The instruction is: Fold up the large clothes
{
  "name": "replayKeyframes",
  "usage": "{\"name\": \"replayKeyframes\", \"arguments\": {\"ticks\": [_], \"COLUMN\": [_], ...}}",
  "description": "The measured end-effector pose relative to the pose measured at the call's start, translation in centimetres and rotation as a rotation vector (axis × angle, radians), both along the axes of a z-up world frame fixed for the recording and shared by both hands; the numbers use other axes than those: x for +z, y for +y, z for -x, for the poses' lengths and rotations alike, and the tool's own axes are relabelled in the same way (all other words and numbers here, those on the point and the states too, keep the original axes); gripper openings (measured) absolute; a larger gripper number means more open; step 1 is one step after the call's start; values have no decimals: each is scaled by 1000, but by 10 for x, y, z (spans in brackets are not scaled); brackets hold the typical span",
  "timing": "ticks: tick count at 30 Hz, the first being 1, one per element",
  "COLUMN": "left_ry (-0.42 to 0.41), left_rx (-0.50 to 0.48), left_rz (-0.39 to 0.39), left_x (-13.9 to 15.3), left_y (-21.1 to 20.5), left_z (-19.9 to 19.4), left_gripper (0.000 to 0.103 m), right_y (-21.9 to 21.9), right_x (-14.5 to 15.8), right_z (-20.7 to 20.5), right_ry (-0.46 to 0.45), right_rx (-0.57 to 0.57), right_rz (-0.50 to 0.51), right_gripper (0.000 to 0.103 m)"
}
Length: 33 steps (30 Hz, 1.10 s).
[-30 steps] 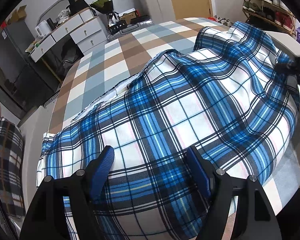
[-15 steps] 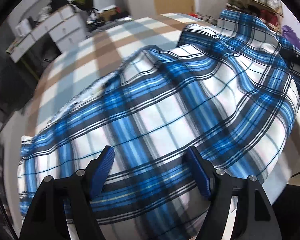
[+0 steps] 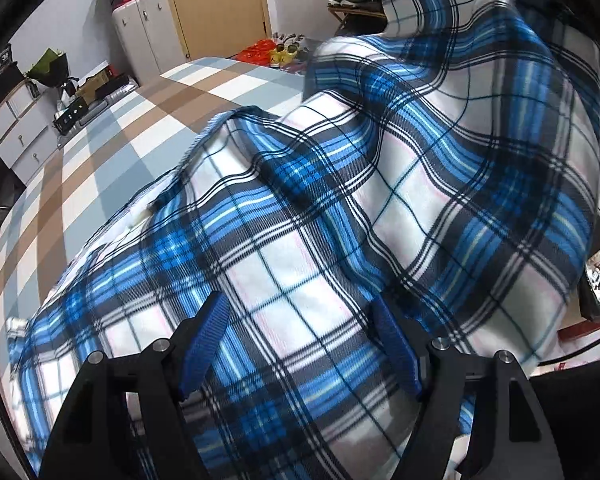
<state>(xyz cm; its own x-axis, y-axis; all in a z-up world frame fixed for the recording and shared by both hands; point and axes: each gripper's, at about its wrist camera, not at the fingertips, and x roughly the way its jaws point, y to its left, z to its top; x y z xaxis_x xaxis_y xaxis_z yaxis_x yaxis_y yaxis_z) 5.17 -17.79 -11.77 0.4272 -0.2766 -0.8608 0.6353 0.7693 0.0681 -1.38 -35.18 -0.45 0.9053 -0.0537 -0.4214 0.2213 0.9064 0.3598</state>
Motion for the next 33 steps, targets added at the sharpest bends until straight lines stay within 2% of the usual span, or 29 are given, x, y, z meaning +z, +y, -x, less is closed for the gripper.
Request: {"name": "replayKeyframes", "arguments": {"ticks": [2,4,6,8,10,12,14,18,21,25,28,30,33], "left_ry": [5,-37,-146,-217,-247,-182,-79,129,190,182,267,357,372], "left_rx": [17,46,117,195,321,421,480,482,478,470,446,432,417], "left_rz": [0,-29,-95,-161,-201,-157,-63,111,179,196,195,226,285], "left_x": [9,17,32,41,46,43,37,24,30,40,23,8,8], "left_y": [16,37,74,106,151,190,223,254,253,263,271,274,278], "left_z": [9,16,25,26,16,8,6,-6,-2,10,4,2,4], "left_gripper": [71,71,71,71,71,71,71,71,71,71,71,70,72], "right_y": [9,17,24,31,40,57,82,151,213,295,343,362,374], "right_x": [-1,-2,0,5,10,20,31,50,48,8,-38,-64,-94], "right_z": [-3,-7,-6,-2,1,-1,-6,-20,-32,-31,-21,-14,-4], "right_ry": [9,18,8,-16,-40,-59,-64,-41,29,116,174,203,217], "right_rx": [19,46,66,93,116,145,182,266,360,499,610,669,761], "right_rz": [18,29,53,64,62,84,129,229,285,398,477,521,521], "right_gripper": [5,5,5,5,5,5,5,5,5,5,5,5,5]}}
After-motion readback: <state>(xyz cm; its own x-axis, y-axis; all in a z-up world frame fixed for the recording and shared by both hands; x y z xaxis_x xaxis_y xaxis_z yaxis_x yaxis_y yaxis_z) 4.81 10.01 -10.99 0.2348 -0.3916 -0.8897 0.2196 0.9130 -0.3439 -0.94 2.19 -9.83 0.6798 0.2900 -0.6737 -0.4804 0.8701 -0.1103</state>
